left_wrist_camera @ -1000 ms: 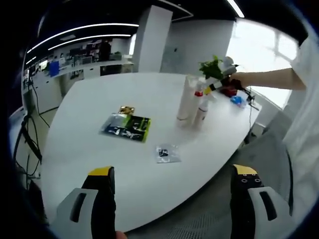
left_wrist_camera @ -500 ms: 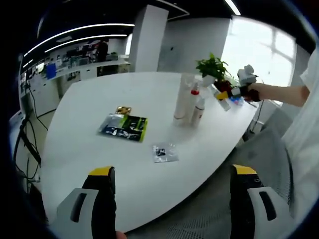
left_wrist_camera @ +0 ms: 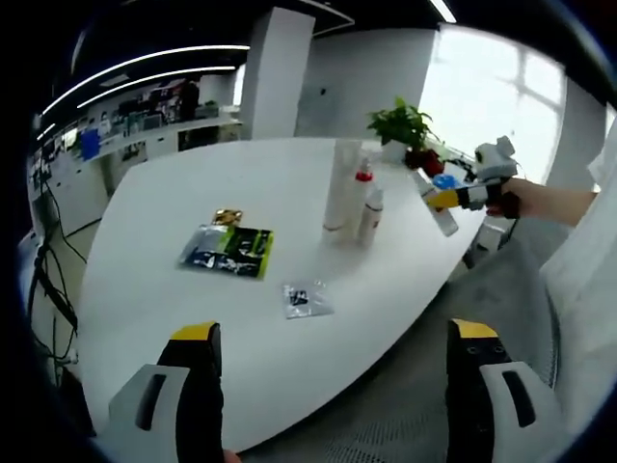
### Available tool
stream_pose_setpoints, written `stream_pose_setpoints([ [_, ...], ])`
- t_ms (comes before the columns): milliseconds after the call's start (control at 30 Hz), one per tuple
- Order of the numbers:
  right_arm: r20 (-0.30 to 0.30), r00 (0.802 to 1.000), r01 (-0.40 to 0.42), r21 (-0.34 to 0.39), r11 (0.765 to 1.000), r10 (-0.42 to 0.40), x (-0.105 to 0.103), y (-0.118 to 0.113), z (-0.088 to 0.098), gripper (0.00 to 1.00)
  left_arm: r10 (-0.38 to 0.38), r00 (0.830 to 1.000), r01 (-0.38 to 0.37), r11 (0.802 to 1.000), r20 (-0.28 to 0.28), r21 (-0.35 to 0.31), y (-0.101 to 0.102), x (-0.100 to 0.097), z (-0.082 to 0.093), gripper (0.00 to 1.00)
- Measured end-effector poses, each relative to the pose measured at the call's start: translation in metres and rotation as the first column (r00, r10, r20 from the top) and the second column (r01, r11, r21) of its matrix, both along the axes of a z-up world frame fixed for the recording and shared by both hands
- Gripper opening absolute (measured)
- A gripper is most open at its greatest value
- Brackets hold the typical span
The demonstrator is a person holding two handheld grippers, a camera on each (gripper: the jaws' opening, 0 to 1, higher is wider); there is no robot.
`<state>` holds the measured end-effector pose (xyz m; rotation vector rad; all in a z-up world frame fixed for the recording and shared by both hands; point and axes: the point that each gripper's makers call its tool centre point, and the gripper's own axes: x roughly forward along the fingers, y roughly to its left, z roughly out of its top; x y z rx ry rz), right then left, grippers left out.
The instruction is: Arrange the skincare products in the storage area until every visible bottle or jar stands upright without overlapping.
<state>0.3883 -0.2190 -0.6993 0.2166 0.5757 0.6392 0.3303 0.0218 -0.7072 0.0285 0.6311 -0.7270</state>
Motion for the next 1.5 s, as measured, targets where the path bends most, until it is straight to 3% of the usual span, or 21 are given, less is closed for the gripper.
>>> stream_pose_setpoints([
  [100, 0.014, 0.998, -0.068, 0.015, 0.998, 0.068, -0.011, 0.028, 0.007, 0.19, -0.010, 1.000, 0.010, 0.999, 0.009, -0.033, -0.009, 0.000, 0.010, 0.95],
  [233, 0.043, 0.988, -0.150, 0.100, 0.984, 0.147, -0.020, 0.064, 0.020, 0.19, -0.033, 0.999, 0.036, 0.996, 0.042, -0.082, -0.024, 0.005, 0.032, 0.95],
  [433, 0.104, 0.971, -0.234, 0.235, 0.943, 0.215, -0.032, 0.104, 0.047, 0.19, -0.087, 0.995, 0.097, 0.975, 0.055, -0.200, -0.049, 0.007, 0.058, 0.95],
  [500, 0.106, 0.968, -0.248, 0.313, 0.917, 0.226, -0.036, 0.114, 0.057, 0.19, -0.111, 0.993, 0.120, 0.962, 0.050, -0.244, -0.058, 0.005, 0.064, 0.94],
  [567, 0.144, 0.959, -0.280, 0.344, 0.896, 0.244, -0.039, 0.121, 0.068, 0.19, -0.146, 0.988, 0.154, 0.949, 0.050, -0.275, -0.067, 0.001, 0.069, 0.92],
  [733, 0.230, 0.926, -0.373, 0.438, 0.818, 0.299, -0.051, 0.137, 0.095, 0.19, -0.226, 0.973, 0.225, 0.916, 0.036, -0.334, -0.088, -0.008, 0.074, 0.86],
  [767, 0.253, 0.914, -0.400, 0.444, 0.802, 0.317, -0.055, 0.141, 0.101, 0.19, -0.247, 0.968, 0.245, 0.905, 0.037, -0.349, -0.093, -0.011, 0.076, 0.82],
  [900, 0.291, 0.884, -0.463, 0.433, 0.774, 0.366, -0.064, 0.150, 0.111, 0.19, -0.294, 0.955, 0.286, 0.876, 0.042, -0.388, -0.104, -0.018, 0.083, 0.71],
  [1067, 0.321, 0.857, -0.512, 0.455, 0.728, 0.402, -0.071, 0.156, 0.120, 0.19, -0.361, 0.930, 0.357, 0.841, 0.069, -0.406, -0.114, -0.025, 0.091, 0.55],
  [1267, 0.338, 0.842, -0.537, 0.467, 0.702, 0.420, -0.072, 0.157, 0.123, 0.19, -0.389, 0.918, 0.384, 0.822, 0.078, -0.420, -0.117, -0.026, 0.094, 0.33],
  [1467, 0.343, 0.837, -0.545, 0.464, 0.698, 0.426, -0.069, 0.155, 0.122, 0.19, -0.435, 0.897, 0.426, 0.796, 0.083, -0.430, -0.125, -0.032, 0.097, 0.22],
  [1500, 0.346, 0.835, -0.549, 0.464, 0.695, 0.428, -0.069, 0.154, 0.122, 0.19, -0.429, 0.899, 0.422, 0.802, 0.083, -0.422, -0.125, -0.030, 0.096, 0.22],
])
